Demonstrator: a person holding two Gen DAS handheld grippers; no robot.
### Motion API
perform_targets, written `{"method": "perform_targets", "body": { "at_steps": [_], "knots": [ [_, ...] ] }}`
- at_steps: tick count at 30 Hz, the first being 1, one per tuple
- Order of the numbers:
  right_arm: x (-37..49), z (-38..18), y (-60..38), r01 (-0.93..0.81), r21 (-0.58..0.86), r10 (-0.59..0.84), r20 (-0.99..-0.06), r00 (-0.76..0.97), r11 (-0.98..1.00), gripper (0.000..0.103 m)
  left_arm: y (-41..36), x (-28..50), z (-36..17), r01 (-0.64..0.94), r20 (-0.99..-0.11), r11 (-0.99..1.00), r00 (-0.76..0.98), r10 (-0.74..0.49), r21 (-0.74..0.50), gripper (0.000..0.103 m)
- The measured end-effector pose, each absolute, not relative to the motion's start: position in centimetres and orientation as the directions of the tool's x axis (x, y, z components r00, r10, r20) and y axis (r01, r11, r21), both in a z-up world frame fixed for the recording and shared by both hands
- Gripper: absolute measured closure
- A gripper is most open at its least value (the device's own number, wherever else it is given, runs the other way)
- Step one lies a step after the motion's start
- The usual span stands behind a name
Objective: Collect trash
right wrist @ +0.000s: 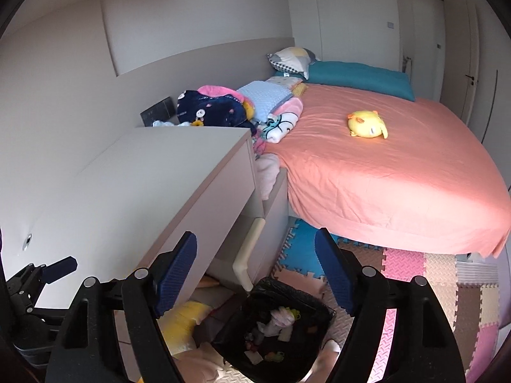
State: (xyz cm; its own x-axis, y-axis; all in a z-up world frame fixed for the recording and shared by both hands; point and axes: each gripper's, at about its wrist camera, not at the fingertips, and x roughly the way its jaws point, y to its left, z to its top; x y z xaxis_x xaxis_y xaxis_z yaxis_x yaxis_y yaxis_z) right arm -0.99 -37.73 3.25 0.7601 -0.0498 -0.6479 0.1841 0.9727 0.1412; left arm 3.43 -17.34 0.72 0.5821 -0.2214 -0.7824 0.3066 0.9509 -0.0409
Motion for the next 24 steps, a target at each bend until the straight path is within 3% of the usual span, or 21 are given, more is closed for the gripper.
{"method": "perform_targets", "body": {
  "at_steps": [24],
  "knots": [
    [-1.01,2.7,-38.12,0.185,0.147,-0.045,-0.653,0.756,0.972,0.026,-17.31,2.88,0.86,0.296,-0.775,0.955,0.595,-0.214,-0.036,0.01]
  ]
}}
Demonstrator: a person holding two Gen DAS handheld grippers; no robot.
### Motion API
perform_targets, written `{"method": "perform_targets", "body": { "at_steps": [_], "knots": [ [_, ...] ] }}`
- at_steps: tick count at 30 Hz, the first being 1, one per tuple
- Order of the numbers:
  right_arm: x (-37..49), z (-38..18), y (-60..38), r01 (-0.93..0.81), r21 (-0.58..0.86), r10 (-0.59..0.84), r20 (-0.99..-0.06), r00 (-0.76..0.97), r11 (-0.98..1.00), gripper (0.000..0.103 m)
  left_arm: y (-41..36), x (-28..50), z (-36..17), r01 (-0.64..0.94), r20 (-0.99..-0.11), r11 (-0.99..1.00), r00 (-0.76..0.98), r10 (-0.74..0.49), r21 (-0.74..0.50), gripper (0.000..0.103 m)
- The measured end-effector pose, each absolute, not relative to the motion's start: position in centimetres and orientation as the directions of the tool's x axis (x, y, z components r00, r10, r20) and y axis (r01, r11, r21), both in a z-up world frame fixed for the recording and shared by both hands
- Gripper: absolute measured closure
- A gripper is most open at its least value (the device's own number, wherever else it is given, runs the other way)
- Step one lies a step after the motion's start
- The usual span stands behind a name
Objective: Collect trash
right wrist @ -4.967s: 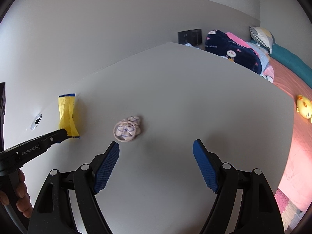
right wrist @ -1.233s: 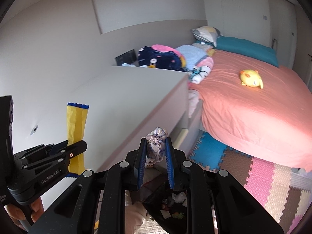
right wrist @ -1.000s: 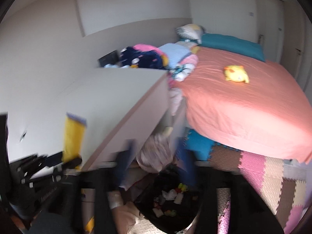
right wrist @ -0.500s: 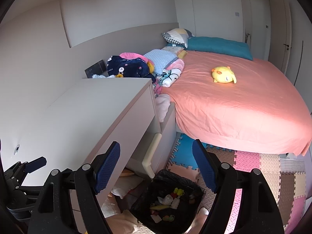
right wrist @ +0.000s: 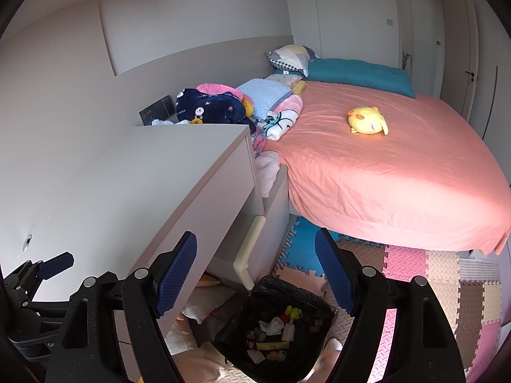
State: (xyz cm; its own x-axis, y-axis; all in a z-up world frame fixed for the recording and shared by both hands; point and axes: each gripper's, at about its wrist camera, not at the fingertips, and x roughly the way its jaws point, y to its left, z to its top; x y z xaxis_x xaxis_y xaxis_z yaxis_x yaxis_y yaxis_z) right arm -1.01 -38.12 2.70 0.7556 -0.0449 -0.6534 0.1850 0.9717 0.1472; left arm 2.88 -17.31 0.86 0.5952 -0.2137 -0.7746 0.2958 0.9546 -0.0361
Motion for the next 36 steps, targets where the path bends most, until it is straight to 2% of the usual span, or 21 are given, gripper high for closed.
{"method": "perform_targets", "body": {
  "at_steps": [36],
  "knots": [
    [-1.22,2.44,-37.97,0.19,0.145,-0.05,-0.655,0.754,0.971,0.026,-17.38,2.44,1.25,0.311,-0.759,0.95,0.613,-0.218,-0.022,0.007]
  ]
}}
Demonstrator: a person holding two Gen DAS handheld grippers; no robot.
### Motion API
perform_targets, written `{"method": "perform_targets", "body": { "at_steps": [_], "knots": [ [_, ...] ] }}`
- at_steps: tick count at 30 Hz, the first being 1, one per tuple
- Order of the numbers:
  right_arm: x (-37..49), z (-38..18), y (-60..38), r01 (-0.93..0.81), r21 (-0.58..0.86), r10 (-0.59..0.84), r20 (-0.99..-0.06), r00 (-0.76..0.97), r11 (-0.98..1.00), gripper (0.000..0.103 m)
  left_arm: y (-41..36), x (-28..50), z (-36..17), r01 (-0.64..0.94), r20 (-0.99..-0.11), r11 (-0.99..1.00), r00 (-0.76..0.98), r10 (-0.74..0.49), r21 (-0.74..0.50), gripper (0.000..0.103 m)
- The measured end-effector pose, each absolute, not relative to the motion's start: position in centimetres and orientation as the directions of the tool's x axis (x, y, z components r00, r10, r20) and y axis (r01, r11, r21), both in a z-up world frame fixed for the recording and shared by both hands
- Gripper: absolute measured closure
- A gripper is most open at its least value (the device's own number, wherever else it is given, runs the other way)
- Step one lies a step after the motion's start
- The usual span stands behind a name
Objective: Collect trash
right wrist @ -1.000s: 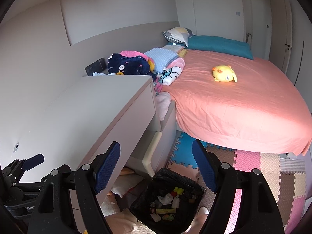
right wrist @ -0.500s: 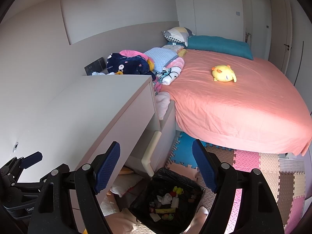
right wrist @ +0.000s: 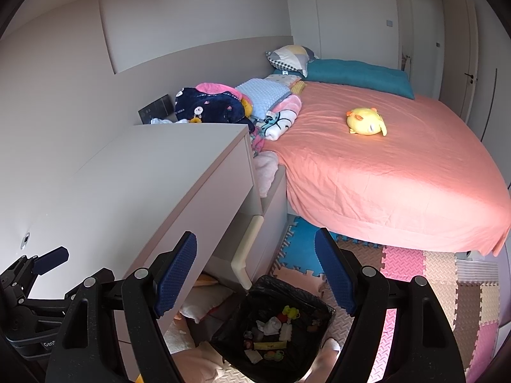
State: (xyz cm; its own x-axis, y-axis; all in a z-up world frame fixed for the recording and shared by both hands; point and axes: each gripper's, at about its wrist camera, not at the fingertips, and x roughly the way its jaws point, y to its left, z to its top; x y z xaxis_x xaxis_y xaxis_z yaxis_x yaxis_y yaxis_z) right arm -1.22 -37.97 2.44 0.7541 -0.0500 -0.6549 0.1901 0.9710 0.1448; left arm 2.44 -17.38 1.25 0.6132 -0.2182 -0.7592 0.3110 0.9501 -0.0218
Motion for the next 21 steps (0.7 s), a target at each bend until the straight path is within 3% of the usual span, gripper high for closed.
{"method": "perform_targets", "body": {
  "at_steps": [21],
  "knots": [
    [-1.34,2.41,-38.07,0.191,0.144,-0.051,-0.654,0.755,0.971,0.026,-17.7,1.98,1.57,0.318,-0.73,0.948,0.648,-0.22,-0.004,0.007]
  ]
}}
